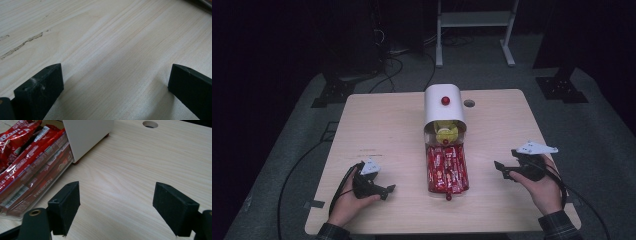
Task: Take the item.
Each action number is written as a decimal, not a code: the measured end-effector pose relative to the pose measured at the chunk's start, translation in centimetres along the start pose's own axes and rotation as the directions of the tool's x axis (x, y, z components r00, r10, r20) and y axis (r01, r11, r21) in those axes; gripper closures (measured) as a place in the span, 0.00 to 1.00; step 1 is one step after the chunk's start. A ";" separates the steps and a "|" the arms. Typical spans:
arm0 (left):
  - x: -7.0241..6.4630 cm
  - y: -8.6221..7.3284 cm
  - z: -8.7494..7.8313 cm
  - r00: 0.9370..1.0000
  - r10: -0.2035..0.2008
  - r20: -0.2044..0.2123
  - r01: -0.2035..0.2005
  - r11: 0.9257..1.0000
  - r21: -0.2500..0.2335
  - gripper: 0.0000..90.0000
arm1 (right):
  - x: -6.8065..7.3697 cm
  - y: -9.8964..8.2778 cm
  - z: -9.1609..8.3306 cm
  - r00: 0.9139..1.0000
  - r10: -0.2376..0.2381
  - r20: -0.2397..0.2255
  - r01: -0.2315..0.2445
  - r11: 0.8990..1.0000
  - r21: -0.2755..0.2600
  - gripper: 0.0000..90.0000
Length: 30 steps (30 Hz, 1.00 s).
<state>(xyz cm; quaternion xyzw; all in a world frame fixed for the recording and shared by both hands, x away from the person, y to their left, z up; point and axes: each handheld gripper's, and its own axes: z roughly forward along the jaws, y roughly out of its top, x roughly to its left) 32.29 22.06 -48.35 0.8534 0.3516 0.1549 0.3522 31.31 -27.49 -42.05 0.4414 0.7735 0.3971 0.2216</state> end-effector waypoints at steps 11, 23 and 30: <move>0.0 0.0 0.0 1.000 0.000 0.000 0.000 1.000 -0.001 0.00 | 0.6 0.9 0.1 1.000 -0.012 -0.025 0.011 1.000 -0.014 0.23; 0.0 0.0 0.0 1.000 0.000 -0.001 0.000 1.000 -0.003 0.00 | 1.6 1.7 0.4 0.998 -0.034 -0.049 0.033 0.999 -0.020 0.23; 0.0 0.0 0.0 1.000 0.000 0.000 0.000 1.000 -0.001 0.00 | 2.1 1.9 0.6 0.997 -0.042 -0.066 0.041 0.999 -0.019 0.23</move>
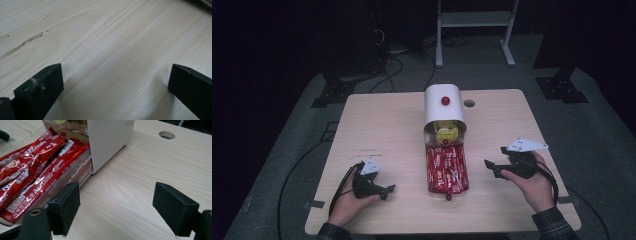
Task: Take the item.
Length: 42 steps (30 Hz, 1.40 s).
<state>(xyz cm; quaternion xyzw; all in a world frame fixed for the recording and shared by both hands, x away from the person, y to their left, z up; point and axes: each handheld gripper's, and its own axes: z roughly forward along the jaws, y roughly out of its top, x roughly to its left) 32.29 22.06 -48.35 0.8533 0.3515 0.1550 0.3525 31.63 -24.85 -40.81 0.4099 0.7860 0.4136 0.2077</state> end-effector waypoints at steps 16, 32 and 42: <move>0.0 0.0 0.0 1.000 0.000 0.000 0.000 1.000 0.000 0.00 | 1.1 0.8 0.6 0.999 -0.022 -0.027 0.022 1.000 0.001 0.23; 0.0 0.0 0.0 1.000 0.000 0.000 0.000 1.000 0.000 0.00 | 2.4 1.6 1.5 0.997 -0.049 -0.063 0.049 0.999 0.001 0.23; 0.0 0.0 0.0 1.000 0.000 0.000 0.000 1.000 0.000 0.00 | 3.3 2.1 1.9 0.994 -0.065 -0.087 0.065 0.998 -0.005 0.24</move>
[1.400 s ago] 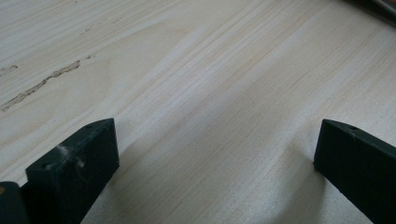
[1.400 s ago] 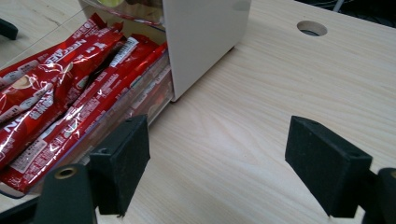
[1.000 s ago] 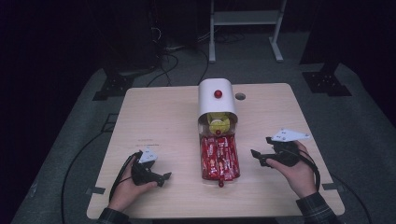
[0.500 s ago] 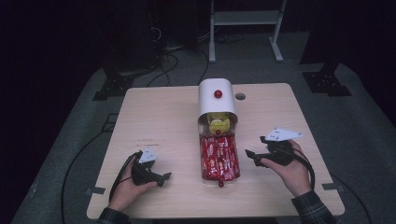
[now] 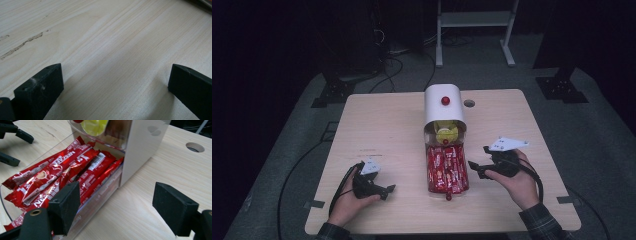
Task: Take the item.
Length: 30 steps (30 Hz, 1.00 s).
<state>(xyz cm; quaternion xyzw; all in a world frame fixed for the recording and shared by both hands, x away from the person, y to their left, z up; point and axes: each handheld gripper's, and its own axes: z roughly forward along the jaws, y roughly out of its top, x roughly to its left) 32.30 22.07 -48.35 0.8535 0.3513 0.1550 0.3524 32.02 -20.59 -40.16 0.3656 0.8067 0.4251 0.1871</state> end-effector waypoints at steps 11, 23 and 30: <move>0.0 0.0 0.0 1.000 0.000 0.000 0.000 1.000 0.000 0.00 | 1.1 0.5 0.8 1.000 -0.014 -0.028 0.014 1.000 0.005 0.24; 0.0 0.0 0.0 1.000 0.000 0.000 0.000 1.000 -0.001 0.00 | 2.4 1.1 1.8 0.997 -0.034 -0.075 0.034 0.999 -0.010 0.24; 0.0 0.0 0.0 1.000 0.000 0.000 0.000 1.000 0.000 0.00 | 3.2 1.3 2.5 0.994 -0.050 -0.094 0.050 0.999 0.000 0.25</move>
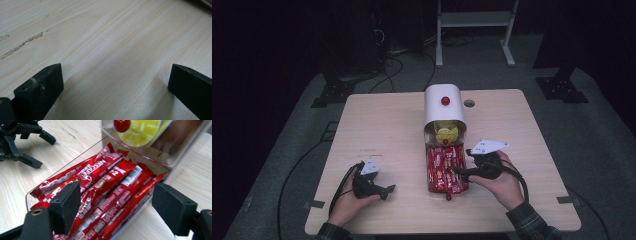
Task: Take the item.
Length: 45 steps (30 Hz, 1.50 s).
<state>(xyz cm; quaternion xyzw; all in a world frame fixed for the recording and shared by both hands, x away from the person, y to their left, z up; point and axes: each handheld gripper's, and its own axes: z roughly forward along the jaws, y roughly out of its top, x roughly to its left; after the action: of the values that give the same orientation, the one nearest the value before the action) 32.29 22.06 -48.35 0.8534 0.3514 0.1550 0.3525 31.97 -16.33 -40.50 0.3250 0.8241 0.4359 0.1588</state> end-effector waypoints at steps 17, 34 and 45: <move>0.0 0.0 0.0 1.000 0.001 0.001 -0.001 1.000 -0.003 0.00 | 1.3 0.2 1.7 0.998 -0.048 -0.027 0.049 0.998 0.030 0.32; 0.0 0.0 0.0 1.000 0.002 0.001 -0.002 1.000 -0.003 0.00 | 2.2 0.1 3.0 0.994 -0.100 -0.035 0.102 0.994 0.050 0.37; 0.0 0.0 0.0 1.000 0.002 0.002 -0.002 1.000 -0.003 0.00 | 2.4 -0.2 3.3 0.993 -0.121 0.001 0.120 0.991 0.062 0.42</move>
<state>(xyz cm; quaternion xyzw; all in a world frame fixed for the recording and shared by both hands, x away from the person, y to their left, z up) 32.27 22.04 -48.37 0.8533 0.3501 0.1552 0.3539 31.92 -12.77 -42.52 0.2805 0.8548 0.3991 0.1769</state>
